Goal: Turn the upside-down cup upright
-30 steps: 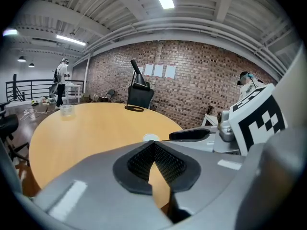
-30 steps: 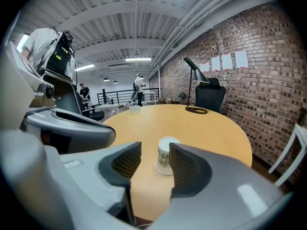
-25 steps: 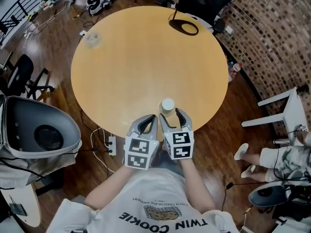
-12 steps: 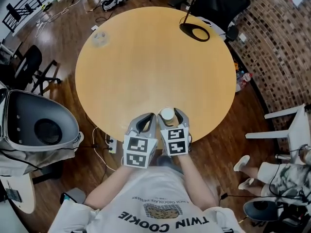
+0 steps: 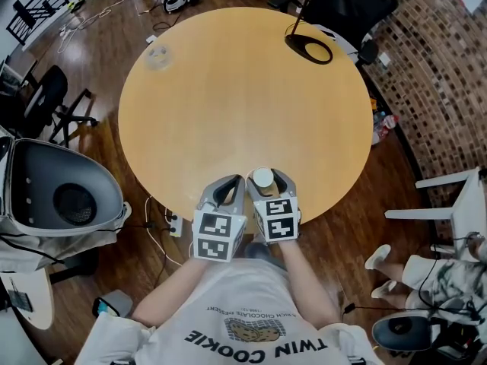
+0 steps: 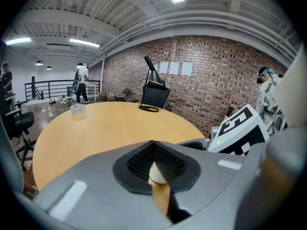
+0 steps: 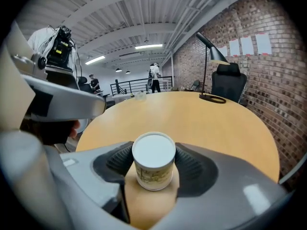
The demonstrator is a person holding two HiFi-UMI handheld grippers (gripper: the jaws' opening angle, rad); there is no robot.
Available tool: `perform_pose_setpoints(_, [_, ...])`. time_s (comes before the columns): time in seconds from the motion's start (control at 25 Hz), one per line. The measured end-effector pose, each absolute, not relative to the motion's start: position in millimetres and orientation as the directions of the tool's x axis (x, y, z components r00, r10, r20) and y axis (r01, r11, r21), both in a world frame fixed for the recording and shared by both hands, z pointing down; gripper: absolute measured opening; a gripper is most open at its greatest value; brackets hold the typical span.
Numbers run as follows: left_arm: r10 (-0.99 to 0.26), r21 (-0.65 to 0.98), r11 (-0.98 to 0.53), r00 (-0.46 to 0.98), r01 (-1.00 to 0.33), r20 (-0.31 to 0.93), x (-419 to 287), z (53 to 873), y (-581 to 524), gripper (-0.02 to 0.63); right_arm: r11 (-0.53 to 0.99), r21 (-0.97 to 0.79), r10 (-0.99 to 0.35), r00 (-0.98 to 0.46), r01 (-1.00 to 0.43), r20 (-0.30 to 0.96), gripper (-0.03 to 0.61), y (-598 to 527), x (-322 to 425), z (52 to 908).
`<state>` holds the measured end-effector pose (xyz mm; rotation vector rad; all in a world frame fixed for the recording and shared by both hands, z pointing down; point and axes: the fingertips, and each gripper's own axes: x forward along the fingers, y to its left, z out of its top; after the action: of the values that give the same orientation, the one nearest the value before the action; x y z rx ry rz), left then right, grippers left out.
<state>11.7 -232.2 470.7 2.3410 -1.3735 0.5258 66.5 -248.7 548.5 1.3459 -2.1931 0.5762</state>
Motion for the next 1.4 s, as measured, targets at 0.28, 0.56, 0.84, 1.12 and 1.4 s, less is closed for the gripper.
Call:
perform_pose_setpoints(0.28, [-0.740,0.127,-0.457,0.456,-0.880,0.494,9,471,-233,0.006,0.228,-0.503,-0.688,-0.503,-0.834,0.522,0.267,-250,74,540])
perform_pose_setpoints(0.56, [-0.743,0.130,-0.454,0.455,-0.882,0.491,5,471,-237,0.006,0.012,-0.828,-0.692,-0.602,-0.560,0.397,0.267,-242,81,558])
perform_pose_setpoints(0.84, [-0.740,0.134,-0.458,0.461,-0.879,0.490,6,472,-236,0.006,-0.055,-0.883,-0.717,-0.597,-0.466,0.360,0.267,-238,87,564])
perform_pose_setpoints(1.12, [-0.742,0.136,-0.451,0.455,-0.882,0.492,7,469,-237,0.006,-0.142,-0.922,-0.738,-0.583,-0.359,0.340,0.267,-234,102,570])
perform_pose_setpoints(1.4, [-0.737,0.139,-0.457,0.461,-0.879,0.494,9,471,-235,0.006,-0.121,-0.836,-0.761,-0.490,-0.536,0.424,0.267,-234,116,570])
